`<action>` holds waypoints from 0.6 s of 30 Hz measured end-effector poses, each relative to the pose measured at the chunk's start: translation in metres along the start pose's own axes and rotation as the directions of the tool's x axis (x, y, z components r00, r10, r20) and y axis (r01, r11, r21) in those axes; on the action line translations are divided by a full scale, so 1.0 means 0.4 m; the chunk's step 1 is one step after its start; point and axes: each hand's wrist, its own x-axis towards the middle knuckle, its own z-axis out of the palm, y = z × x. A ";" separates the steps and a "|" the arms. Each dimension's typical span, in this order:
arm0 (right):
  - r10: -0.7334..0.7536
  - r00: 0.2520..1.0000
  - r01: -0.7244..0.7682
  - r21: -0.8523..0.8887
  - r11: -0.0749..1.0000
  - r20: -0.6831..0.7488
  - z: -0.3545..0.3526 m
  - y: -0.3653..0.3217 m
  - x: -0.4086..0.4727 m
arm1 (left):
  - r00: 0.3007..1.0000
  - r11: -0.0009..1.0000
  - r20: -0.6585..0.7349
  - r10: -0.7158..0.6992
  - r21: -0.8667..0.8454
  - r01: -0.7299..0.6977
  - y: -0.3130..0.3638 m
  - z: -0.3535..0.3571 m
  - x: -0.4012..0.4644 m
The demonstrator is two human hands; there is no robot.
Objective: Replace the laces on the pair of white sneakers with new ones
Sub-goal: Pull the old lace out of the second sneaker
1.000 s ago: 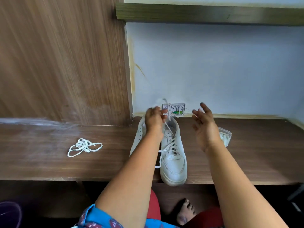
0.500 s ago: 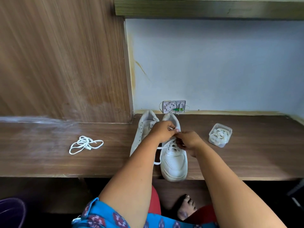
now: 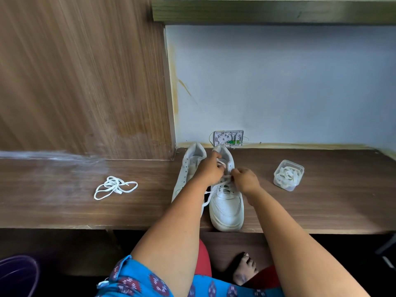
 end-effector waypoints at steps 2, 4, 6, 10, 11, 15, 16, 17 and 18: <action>0.045 0.999 -0.040 0.381 0.924 -0.002 -0.016 -0.011 -0.016 | 0.999 0.999 0.005 -0.032 0.007 0.032 -0.001 -0.005 0.000; -0.003 0.995 -0.063 0.673 0.737 0.097 -0.038 -0.018 -0.032 | 0.998 0.999 0.030 -0.053 0.009 0.052 -0.003 -0.010 0.003; -0.124 0.981 -0.019 0.716 0.697 0.147 -0.058 -0.033 -0.041 | 0.996 0.997 0.066 -0.066 -0.023 0.068 -0.007 -0.012 0.011; -0.087 0.993 0.091 0.053 0.994 -0.075 -0.027 -0.014 -0.012 | 0.990 0.989 0.097 -0.098 -0.104 0.108 -0.011 -0.011 0.013; -0.071 0.994 0.062 -0.120 0.991 -0.079 -0.013 -0.003 -0.008 | 0.990 0.988 0.096 -0.106 -0.102 0.115 -0.015 -0.010 0.015; -0.117 0.993 0.117 0.036 0.993 0.021 -0.020 -0.001 -0.003 | 0.988 0.981 0.107 -0.111 -0.147 0.126 -0.014 -0.013 0.013; -0.136 0.987 0.111 0.252 0.961 0.084 -0.043 -0.003 -0.002 | 0.988 0.979 0.101 -0.115 -0.156 0.130 -0.013 -0.013 0.013; -0.174 0.967 0.068 0.474 0.878 0.184 -0.070 -0.003 -0.005 | 0.988 0.976 0.103 -0.116 -0.174 0.132 -0.008 -0.014 0.011; -0.228 0.929 -0.008 0.635 0.772 0.290 -0.097 -0.003 -0.010 | 0.989 0.973 0.098 -0.115 -0.190 0.132 -0.008 -0.013 0.011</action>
